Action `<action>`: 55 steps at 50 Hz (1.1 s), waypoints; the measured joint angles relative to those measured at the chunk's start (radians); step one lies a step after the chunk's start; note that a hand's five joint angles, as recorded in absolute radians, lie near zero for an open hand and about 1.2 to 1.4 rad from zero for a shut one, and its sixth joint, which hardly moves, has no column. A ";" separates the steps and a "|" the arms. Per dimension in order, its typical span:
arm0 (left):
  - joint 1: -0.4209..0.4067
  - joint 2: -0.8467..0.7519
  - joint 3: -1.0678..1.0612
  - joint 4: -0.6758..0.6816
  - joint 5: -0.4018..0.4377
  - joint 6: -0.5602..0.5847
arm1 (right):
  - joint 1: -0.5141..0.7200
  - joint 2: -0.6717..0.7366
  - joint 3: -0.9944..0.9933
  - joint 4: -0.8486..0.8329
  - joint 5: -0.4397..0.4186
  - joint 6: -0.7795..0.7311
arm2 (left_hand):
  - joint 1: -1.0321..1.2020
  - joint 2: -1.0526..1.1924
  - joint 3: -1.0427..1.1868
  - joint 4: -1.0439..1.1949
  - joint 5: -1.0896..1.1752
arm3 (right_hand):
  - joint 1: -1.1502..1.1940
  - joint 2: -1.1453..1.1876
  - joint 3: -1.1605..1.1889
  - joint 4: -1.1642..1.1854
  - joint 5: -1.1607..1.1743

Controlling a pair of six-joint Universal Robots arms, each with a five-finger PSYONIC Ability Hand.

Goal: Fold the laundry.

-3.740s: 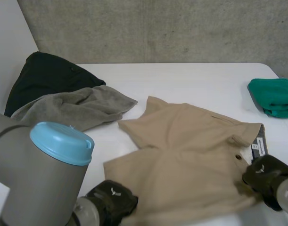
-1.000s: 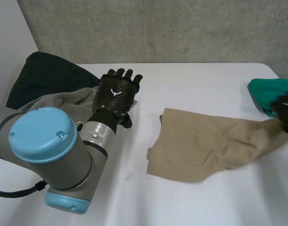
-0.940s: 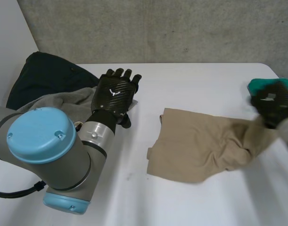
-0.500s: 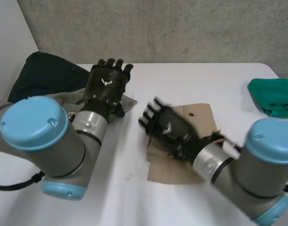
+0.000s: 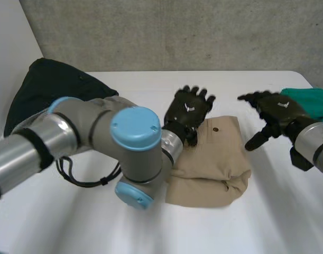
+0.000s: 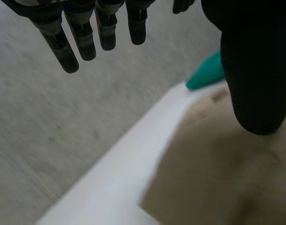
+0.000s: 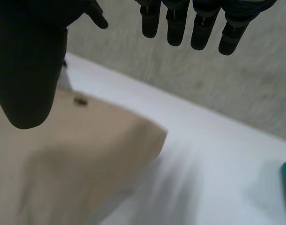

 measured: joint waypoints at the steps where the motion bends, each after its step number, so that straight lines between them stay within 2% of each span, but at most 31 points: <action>1: -0.001 -0.014 0.011 -0.015 -0.001 0.000 | 0.001 0.010 -0.007 0.008 -0.001 -0.001 | 0.000 0.000 0.000 0.000 0.000 | 0.000 0.000 0.000 0.000 0.000; 11: 0.012 -0.057 0.035 -0.231 -0.048 -0.001 | 0.041 0.250 -0.126 0.154 0.002 -0.074 | 0.000 0.000 0.000 0.000 0.000 | -0.008 -0.003 0.000 0.000 0.000; 20: 0.017 -0.064 0.003 -0.334 -0.081 0.013 | 0.069 0.325 -0.122 0.144 0.044 -0.239 | 0.000 0.000 0.000 0.000 0.000 | -0.054 -0.036 -0.009 0.000 0.000; 27: 0.016 -0.018 -0.003 -0.337 -0.085 0.029 | 0.068 0.310 -0.101 0.061 0.122 -0.326 | 0.000 -0.004 0.000 0.000 0.000 | -0.062 -0.040 -0.010 0.000 0.000; 34: 0.017 0.149 -0.009 -0.305 -0.068 0.019 | 0.074 0.127 -0.026 -0.058 0.152 -0.338 | 0.000 -0.005 0.000 0.000 0.000 | -0.062 -0.040 -0.010 0.000 -0.001; 38: 0.028 0.240 -0.032 -0.265 -0.010 -0.003 | 0.099 -0.004 0.091 -0.174 0.143 -0.335 | 0.000 -0.005 0.000 0.000 0.000 | -0.062 -0.040 -0.010 0.000 -0.001; 41: 0.051 0.276 -0.045 -0.246 0.086 -0.044 | 0.138 -0.057 0.199 -0.269 0.127 -0.332 | 0.004 -0.003 0.001 0.002 0.000 | -0.062 -0.040 -0.010 0.000 -0.001; 42: 0.053 0.278 -0.046 -0.245 0.097 -0.049 | 0.141 -0.059 0.206 -0.274 0.126 -0.332 | 0.004 -0.003 0.001 0.002 0.000 | -0.062 -0.040 -0.010 0.000 -0.001; 45: 0.090 0.299 -0.052 -0.243 0.238 -0.133 | 0.193 -0.076 0.323 -0.358 0.101 -0.330 | 0.010 0.004 0.004 0.005 0.004 | -0.062 -0.040 -0.010 0.000 -0.001; 49: 0.131 0.309 -0.046 -0.258 0.380 -0.242 | 0.227 -0.071 0.416 -0.406 0.065 -0.329 | 0.033 0.020 0.011 0.021 0.004 | -0.062 -0.040 -0.010 0.000 -0.001; 53: 0.156 0.310 -0.036 -0.270 0.462 -0.315 | 0.239 -0.058 0.475 -0.448 0.031 -0.329 | 0.033 0.021 0.011 0.023 0.004 | -0.062 -0.040 -0.010 0.000 -0.001; 55: 0.159 0.309 -0.035 -0.272 0.472 -0.324 | 0.240 -0.053 0.485 -0.459 0.027 -0.329 | 0.033 0.021 0.011 0.023 0.004 | -0.062 -0.040 -0.010 0.000 -0.001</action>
